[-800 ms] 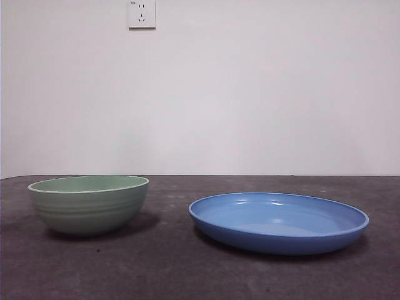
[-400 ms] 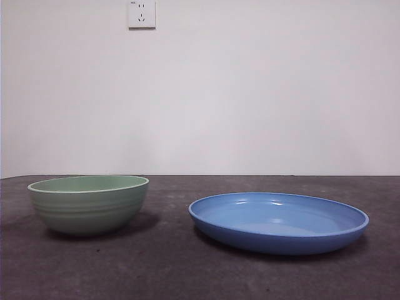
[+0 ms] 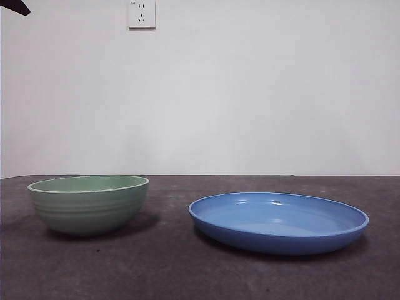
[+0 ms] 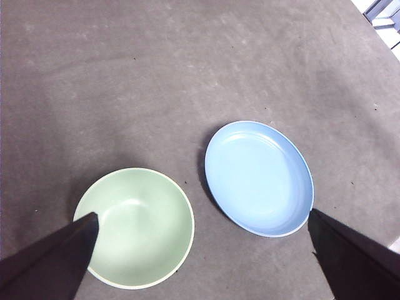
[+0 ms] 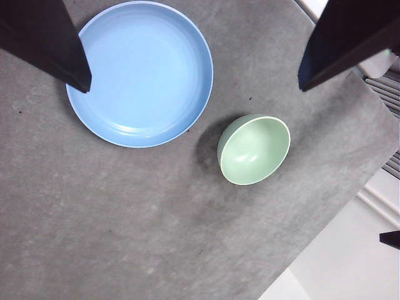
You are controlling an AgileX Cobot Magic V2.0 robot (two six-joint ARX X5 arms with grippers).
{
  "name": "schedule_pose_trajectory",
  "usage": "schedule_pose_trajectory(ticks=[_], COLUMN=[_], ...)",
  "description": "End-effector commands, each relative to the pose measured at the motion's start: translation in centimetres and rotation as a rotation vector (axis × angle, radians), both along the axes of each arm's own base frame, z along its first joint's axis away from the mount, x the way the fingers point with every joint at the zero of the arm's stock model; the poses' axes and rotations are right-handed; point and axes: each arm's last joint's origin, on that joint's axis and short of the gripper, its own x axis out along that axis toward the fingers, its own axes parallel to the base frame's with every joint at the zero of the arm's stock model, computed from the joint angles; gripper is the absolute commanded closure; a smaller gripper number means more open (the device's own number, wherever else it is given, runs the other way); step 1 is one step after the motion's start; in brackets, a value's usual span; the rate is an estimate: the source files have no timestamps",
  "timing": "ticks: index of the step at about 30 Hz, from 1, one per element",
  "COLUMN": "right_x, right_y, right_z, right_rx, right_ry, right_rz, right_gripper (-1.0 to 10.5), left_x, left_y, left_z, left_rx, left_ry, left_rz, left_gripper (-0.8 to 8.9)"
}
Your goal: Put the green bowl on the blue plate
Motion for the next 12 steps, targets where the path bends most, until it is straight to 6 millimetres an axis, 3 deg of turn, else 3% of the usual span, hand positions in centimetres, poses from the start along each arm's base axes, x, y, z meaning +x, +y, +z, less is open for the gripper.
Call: schedule_pose_trajectory(ticks=[1,6,12], right_x=[0.1,0.1,0.0], right_y=[0.1,0.1,0.1], right_z=[0.6,0.6,0.6], right_rx=[-0.003,-0.001,0.001], right_ry=[-0.024,-0.025,-0.023], right_rz=[0.009,0.012,0.011], right_gripper=[2.7,2.7,2.7], left_x=[0.1,0.5,3.2], left_y=[-0.1,-0.1,0.0], left_z=[0.5,0.3,-1.7], left_rx=[-0.001,0.003,0.081], left_ry=[-0.024,-0.003,0.092], left_rz=[-0.009,-0.001,0.089], left_gripper=[1.82,1.85,1.88])
